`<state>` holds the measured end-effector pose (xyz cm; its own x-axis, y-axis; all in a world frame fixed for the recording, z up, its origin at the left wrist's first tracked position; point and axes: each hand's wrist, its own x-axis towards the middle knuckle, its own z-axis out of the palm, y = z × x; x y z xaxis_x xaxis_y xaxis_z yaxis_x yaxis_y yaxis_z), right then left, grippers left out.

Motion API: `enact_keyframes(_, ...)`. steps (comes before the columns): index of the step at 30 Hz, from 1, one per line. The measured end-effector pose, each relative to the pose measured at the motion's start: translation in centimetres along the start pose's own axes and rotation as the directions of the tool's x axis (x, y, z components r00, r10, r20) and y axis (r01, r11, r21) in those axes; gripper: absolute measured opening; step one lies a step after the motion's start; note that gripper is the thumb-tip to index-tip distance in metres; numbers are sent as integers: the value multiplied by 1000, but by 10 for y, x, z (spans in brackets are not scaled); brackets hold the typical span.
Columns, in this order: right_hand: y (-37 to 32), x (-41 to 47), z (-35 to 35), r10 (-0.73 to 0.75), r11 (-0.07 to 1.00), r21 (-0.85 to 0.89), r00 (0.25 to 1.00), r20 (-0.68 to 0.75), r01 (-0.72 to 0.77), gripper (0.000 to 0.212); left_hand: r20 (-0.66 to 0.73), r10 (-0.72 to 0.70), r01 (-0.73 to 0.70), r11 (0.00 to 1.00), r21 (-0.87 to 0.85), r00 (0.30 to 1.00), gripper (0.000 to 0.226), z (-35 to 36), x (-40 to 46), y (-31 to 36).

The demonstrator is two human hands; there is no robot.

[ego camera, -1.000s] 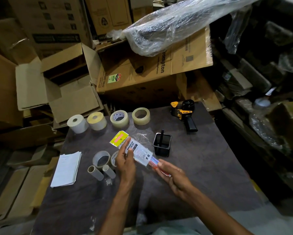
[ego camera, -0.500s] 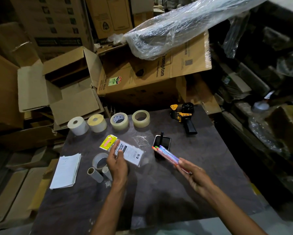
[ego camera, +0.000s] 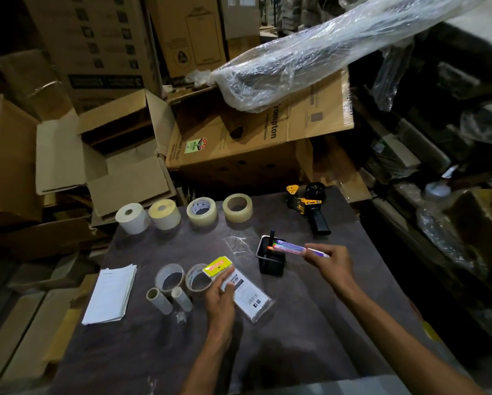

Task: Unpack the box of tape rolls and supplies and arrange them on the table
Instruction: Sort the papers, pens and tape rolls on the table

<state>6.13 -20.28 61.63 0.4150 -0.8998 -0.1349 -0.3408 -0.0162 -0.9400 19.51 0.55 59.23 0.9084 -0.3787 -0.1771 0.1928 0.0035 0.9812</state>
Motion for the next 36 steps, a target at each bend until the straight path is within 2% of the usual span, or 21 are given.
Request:
enact_keyframes(2, -12, 1, 3, -135, 971, -199, 991, -8, 131, 19, 4, 6, -6, 1000, 28, 1000, 43, -1, -2, -1)
enact_keyframes(4, -21, 4, 6, -206, 928, -310, 978, 34, 207, 18, 3, -5, 5, 1000, 14, 1000, 42, 0, -5, 1)
enact_keyframes(10, -36, 20, 21, -226, 853, -439, 959, 173, 281, 14, 17, 7, -7, 1000, 13, 1000, 43, -1, -6, -4)
enact_keyframes(14, -34, 32, 35, -171, 863, -439, 963, 209, 248, 11, 19, -17, 17, 1000, 2, 1000, 42, -1, -7, -6)
enact_keyframes(18, -17, 46, 44, -82, 922, -348, 965, 248, 168, 47, 34, -9, 8, 1000, 30, 999, 41, -1, -7, -5)
enact_keyframes(20, -11, 48, 44, -57, 952, -283, 975, 216, 119, 54, 40, -6, 5, 999, 43, 999, 42, -1, -6, -5)
enact_keyframes(22, -12, 37, 39, -41, 970, -231, 986, 161, 78, 51, 47, -6, 4, 999, 46, 999, 41, -1, -5, -6)
enact_keyframes(24, -9, 25, 34, -13, 985, -169, 990, 140, 37, 34, 55, -11, 9, 999, 40, 998, 39, 1, -6, -6)
enact_keyframes(27, 0, 8, 28, 96, 993, -81, 978, 186, -83, 22, 73, -15, 13, 1000, 26, 997, 40, 3, -5, -8)
enact_keyframes(29, 5, -8, 25, 221, 973, -10, 921, 322, -230, 21, 82, -32, 30, 999, 28, 996, 41, 4, -4, -9)
enact_keyframes(31, 14, -22, 23, 280, 949, -8, 829, 485, -316, 26, 91, -47, 44, 998, 39, 995, 42, 5, -3, -11)
enact_keyframes(33, 27, -31, 22, 269, 945, -25, 733, 625, -326, 35, 101, -53, 48, 998, 52, 993, 43, 5, -2, -14)
enact_keyframes(36, 38, -44, 22, 213, 952, -17, 621, 754, -305, 49, 92, -73, 66, 995, 68, 993, 43, 5, 2, -20)
